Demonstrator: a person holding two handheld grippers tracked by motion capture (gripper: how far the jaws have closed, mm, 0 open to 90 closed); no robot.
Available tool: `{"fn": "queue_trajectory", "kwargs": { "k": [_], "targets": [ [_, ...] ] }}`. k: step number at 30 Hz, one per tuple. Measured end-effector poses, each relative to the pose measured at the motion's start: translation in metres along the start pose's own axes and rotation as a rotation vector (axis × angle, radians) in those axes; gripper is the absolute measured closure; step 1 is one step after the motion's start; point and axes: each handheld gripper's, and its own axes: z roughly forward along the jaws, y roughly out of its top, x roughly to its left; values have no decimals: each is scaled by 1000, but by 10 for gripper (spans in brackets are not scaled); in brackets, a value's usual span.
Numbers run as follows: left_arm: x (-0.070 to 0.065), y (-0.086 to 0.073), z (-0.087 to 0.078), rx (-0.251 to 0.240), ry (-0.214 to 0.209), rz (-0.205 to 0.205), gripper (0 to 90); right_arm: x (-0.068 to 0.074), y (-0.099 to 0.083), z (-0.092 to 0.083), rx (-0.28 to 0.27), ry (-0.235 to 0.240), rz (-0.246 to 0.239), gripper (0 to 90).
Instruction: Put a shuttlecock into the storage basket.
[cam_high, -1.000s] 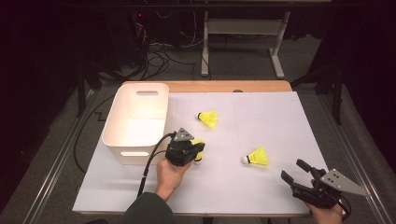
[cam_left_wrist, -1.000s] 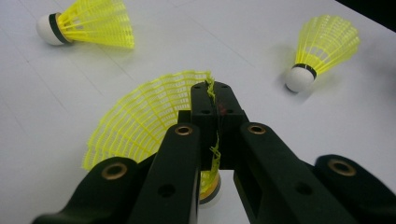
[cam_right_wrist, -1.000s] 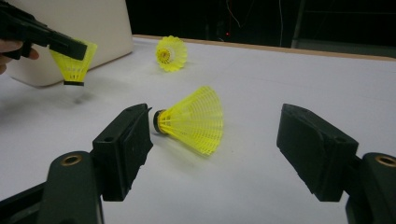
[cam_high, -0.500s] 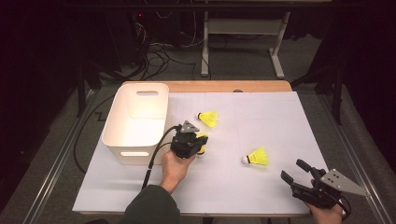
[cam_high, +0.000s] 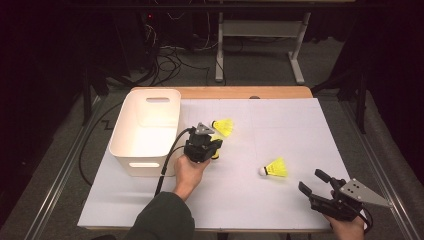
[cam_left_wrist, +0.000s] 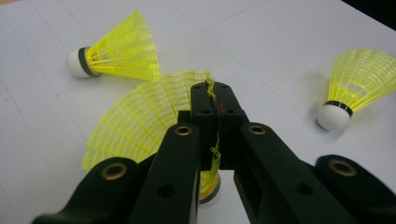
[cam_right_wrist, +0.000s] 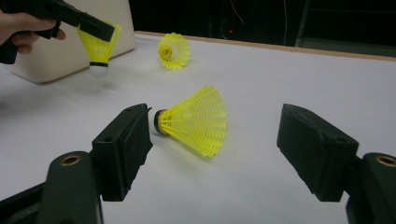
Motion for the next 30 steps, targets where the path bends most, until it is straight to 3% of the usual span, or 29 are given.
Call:
{"fn": "queue_trajectory", "kwargs": {
  "k": [22, 26, 30],
  "targets": [
    [10, 4, 7, -1, 41, -40, 893, 0, 0, 5, 15, 17, -14, 263],
    [7, 12, 7, 1, 61, -11, 891, 0, 0, 5, 15, 18, -14, 263],
    [6, 20, 9, 5, 69, -7, 891, 0, 0, 5, 14, 18, -11, 263]
  ]
}}
